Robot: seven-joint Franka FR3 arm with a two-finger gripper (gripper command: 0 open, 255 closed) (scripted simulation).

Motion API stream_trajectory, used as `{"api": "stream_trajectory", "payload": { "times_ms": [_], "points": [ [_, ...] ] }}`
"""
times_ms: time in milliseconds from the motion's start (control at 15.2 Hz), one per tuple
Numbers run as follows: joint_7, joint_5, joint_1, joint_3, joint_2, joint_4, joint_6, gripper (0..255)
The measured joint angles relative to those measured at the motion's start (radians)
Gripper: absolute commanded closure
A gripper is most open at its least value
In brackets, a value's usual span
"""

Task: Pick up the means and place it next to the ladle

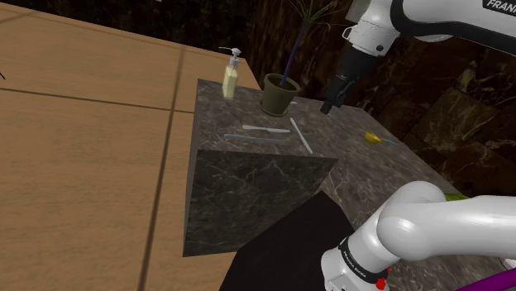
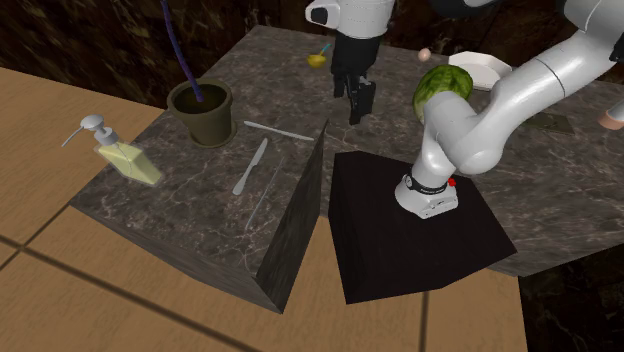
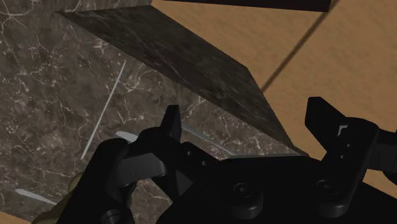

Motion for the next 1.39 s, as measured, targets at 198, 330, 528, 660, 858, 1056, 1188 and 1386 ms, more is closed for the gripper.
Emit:
{"api": "stream_trajectory", "payload": {
  "times_ms": [198, 330, 528, 660, 858, 1056, 1188, 1386],
  "points": [
    [-0.048, -0.01, 0.012, -0.018, 0.029, -0.012, 0.041, 0],
    [-0.121, -0.023, 0.03, -0.044, 0.071, -0.025, 0.097, 0],
    [-0.229, -0.033, 0.063, -0.076, 0.156, -0.035, 0.195, 0],
    [-0.309, -0.038, 0.084, -0.1, 0.221, -0.028, 0.256, 0],
    [-0.431, -0.04, 0.115, -0.136, 0.319, -0.026, 0.352, 0],
    [-0.547, -0.03, 0.149, -0.159, 0.424, -0.004, 0.437, 0],
    [-0.635, -0.02, 0.166, -0.179, 0.492, 0.02, 0.481, 0],
    [-0.751, 0.008, 0.199, -0.187, 0.611, 0.069, 0.549, 0]
  ]
}}
